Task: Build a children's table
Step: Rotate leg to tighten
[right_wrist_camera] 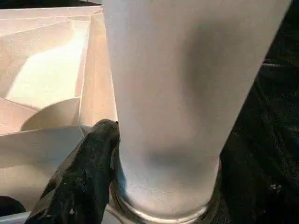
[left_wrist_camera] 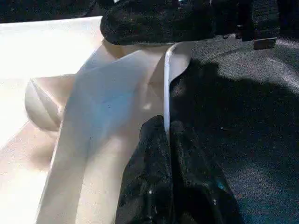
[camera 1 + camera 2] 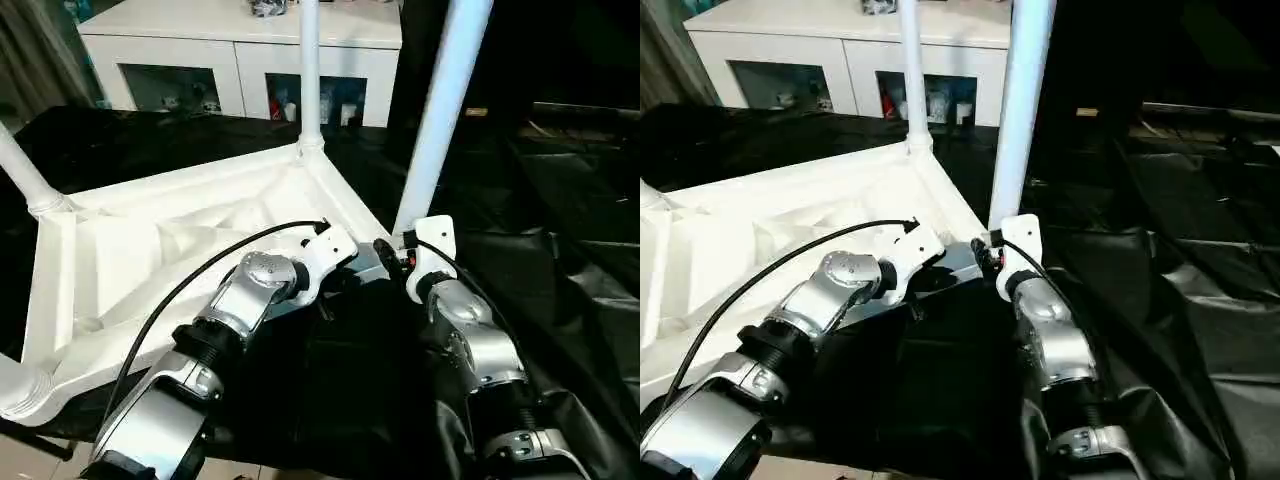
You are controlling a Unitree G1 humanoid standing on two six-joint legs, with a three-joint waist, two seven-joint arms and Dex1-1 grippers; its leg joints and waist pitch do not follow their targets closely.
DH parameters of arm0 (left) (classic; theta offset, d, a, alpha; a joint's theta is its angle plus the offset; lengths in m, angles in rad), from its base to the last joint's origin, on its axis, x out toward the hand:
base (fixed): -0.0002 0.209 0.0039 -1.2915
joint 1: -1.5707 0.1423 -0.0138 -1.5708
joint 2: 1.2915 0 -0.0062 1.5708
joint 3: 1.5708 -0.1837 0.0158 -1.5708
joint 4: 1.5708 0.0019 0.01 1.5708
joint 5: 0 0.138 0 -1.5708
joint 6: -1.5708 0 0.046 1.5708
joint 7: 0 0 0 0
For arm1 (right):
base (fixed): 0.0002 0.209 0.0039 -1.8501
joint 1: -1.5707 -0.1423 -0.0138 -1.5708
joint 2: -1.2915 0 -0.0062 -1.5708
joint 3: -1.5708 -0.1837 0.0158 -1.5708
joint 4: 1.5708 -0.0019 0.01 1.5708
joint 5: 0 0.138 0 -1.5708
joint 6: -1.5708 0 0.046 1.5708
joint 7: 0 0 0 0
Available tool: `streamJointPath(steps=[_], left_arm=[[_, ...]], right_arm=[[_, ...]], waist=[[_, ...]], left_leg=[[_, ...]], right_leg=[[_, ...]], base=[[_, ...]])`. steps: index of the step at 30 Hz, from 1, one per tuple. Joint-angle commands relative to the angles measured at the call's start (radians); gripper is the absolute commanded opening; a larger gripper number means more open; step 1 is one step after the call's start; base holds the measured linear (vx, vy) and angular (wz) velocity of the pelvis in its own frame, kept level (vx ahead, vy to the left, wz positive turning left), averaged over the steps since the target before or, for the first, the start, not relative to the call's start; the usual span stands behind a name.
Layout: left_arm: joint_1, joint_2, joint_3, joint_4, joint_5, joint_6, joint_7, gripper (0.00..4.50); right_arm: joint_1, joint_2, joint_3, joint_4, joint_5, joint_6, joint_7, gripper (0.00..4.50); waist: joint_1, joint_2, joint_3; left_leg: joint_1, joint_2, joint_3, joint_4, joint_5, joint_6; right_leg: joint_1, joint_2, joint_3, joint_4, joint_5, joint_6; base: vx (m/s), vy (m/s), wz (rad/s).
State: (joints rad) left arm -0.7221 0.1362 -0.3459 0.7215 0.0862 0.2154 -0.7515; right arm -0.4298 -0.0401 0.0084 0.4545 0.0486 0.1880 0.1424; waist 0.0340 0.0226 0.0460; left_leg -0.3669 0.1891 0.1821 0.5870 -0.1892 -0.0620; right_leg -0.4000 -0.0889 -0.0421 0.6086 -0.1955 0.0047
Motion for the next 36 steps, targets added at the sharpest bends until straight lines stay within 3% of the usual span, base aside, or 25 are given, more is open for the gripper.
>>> streamJointPath(steps=[1,3,5,8,12,19,21,25,36], left_arm=[[-0.002,0.005,0.031,0.035,0.025,-0.005,0.091,0.00],[0.003,0.010,0.029,0.029,0.021,-0.011,0.081,0.00],[0.017,0.026,0.023,-0.002,0.006,-0.011,0.031,0.00],[0.036,0.050,0.012,-0.044,-0.007,-0.004,-0.036,0.00],[0.077,0.100,-0.010,-0.127,-0.026,0.004,-0.157,0.00],[0.148,0.188,-0.045,-0.277,-0.085,-0.002,-0.356,0.00],[0.148,0.188,-0.045,-0.277,-0.085,-0.002,-0.356,0.00],[0.196,0.237,-0.059,-0.409,-0.134,0.021,-0.472,0.00],[0.200,0.240,-0.056,-0.436,-0.132,0.039,-0.470,0.00]], right_arm=[[0.032,0.050,0.054,-0.014,0.030,-0.021,0.076,3.26],[0.038,0.049,0.051,-0.036,0.045,-0.053,0.099,3.42],[0.042,0.015,0.051,-0.085,0.068,-0.067,0.167,3.59],[0.044,-0.056,0.062,-0.134,0.111,-0.032,0.288,3.77],[0.082,-0.228,0.114,-0.205,0.119,-0.027,0.548,3.77],[0.126,-0.409,0.136,-0.279,0.158,-0.005,0.802,3.77],[0.126,-0.409,0.136,-0.279,0.158,-0.005,0.802,3.77],[0.129,-0.449,0.167,-0.290,0.155,0.001,0.865,3.77],[0.132,-0.461,0.203,-0.283,0.139,-0.001,0.910,3.77]], waist=[[0.000,-0.009,-0.047],[0.000,-0.010,-0.048],[-0.003,-0.013,-0.046],[-0.006,-0.011,-0.048],[0.001,-0.007,-0.051],[0.004,-0.009,-0.048],[0.005,-0.008,-0.048],[0.007,-0.006,-0.049],[0.016,-0.009,-0.053]], left_leg=[[0.005,0.027,-0.009,-0.077,-0.234,0.016],[0.004,0.027,-0.009,-0.077,-0.239,0.018],[-0.005,0.027,-0.012,-0.080,-0.239,0.028],[-0.003,0.028,-0.011,-0.075,-0.207,0.047],[-0.001,0.031,-0.007,-0.066,-0.150,0.088],[-0.001,0.035,-0.006,-0.067,-0.165,0.100],[0.002,0.037,-0.006,-0.068,-0.170,0.097],[0.006,0.041,-0.005,-0.070,-0.177,0.083],[0.004,0.036,-0.005,-0.065,-0.161,0.073]], right_leg=[[0.043,-0.044,0.035,-0.085,-0.192,-0.201],[0.044,-0.045,0.035,-0.085,-0.206,-0.197],[0.050,-0.044,0.034,-0.084,-0.209,-0.184],[0.050,-0.042,0.033,-0.079,-0.144,-0.208],[0.055,-0.043,0.033,-0.071,-0.041,-0.249],[0.052,-0.044,0.032,-0.070,-0.064,-0.278],[0.051,-0.044,0.032,-0.071,-0.080,-0.278],[0.048,-0.046,0.034,-0.071,-0.098,-0.280],[0.050,-0.044,0.033,-0.066,-0.078,-0.271]], base=[[0.000,0.000,0.00],[0.000,0.000,0.00],[0.000,0.000,0.00],[0.000,0.000,0.00],[0.000,0.000,0.00],[0.000,0.000,0.00],[0.000,0.000,0.00],[0.000,0.000,0.00],[0.000,0.000,0.00]])
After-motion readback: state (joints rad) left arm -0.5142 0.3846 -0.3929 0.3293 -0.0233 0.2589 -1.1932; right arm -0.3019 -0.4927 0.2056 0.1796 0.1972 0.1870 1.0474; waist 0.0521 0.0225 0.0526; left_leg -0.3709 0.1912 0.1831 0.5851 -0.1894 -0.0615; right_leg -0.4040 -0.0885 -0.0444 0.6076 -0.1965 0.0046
